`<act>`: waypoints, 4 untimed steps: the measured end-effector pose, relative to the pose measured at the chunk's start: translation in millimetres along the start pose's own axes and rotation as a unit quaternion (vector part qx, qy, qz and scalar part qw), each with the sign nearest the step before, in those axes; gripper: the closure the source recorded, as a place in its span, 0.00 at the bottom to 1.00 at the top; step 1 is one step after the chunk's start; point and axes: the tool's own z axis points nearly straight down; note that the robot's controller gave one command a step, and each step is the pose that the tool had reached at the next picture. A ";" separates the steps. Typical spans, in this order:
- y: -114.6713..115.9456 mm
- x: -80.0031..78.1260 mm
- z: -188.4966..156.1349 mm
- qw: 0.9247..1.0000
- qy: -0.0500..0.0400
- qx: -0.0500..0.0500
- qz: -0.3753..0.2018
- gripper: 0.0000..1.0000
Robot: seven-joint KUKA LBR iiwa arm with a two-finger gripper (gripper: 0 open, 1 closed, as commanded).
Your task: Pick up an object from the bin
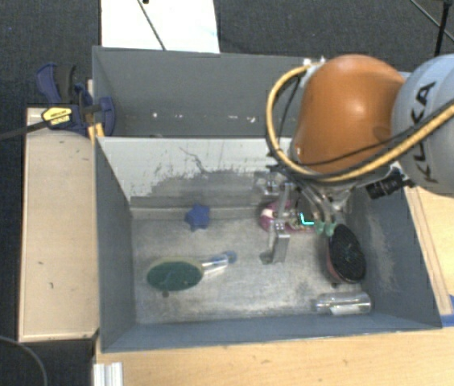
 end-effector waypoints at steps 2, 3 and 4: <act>113.3 27.4 172.5 0.999 -0.004 -0.002 0.054 0.00; 110.2 26.9 172.8 0.998 -0.004 -0.001 0.057 1.00; 114.6 -16.9 29.3 0.999 -0.008 -0.002 0.047 1.00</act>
Offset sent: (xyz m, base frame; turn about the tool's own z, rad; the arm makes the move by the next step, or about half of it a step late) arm -0.0224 0.0564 -0.1727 0.0185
